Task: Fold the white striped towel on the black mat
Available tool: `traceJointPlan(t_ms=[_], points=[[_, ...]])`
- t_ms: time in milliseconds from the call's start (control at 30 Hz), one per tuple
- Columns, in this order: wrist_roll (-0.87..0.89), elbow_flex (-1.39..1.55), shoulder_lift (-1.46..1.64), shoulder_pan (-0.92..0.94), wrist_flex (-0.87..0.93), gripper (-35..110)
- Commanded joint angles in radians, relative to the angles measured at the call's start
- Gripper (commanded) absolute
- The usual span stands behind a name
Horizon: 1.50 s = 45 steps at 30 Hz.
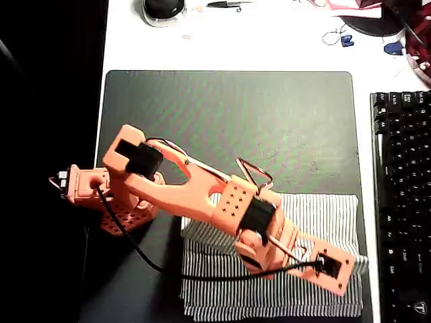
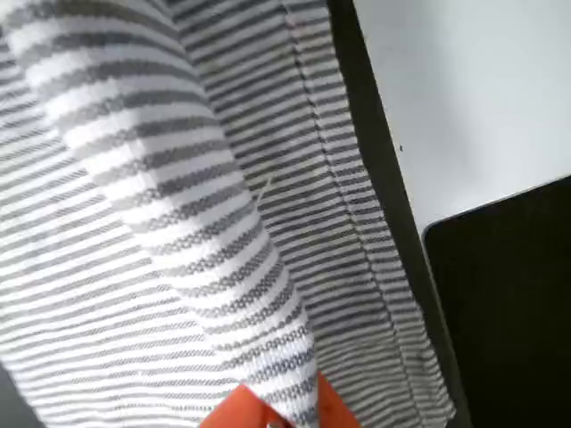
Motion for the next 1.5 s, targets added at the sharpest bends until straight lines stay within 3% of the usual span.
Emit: traceJointPlan(t_ms=[0, 300, 533, 700, 967, 1467], points=[[-0.031, 0.002, -0.011, 0.028, -0.04, 0], [-0.153, 0.101, -0.046, 0.094, -0.25, 10], [-0.176, 0.086, -0.021, 0.12, -0.282, 14], [-0.1, 0.078, 0.069, 0.015, -0.126, 14], [0.04, 0.21, 0.158, -0.219, -0.057, 20], [0.083, 0.324, -0.04, -0.41, -0.245, 22]])
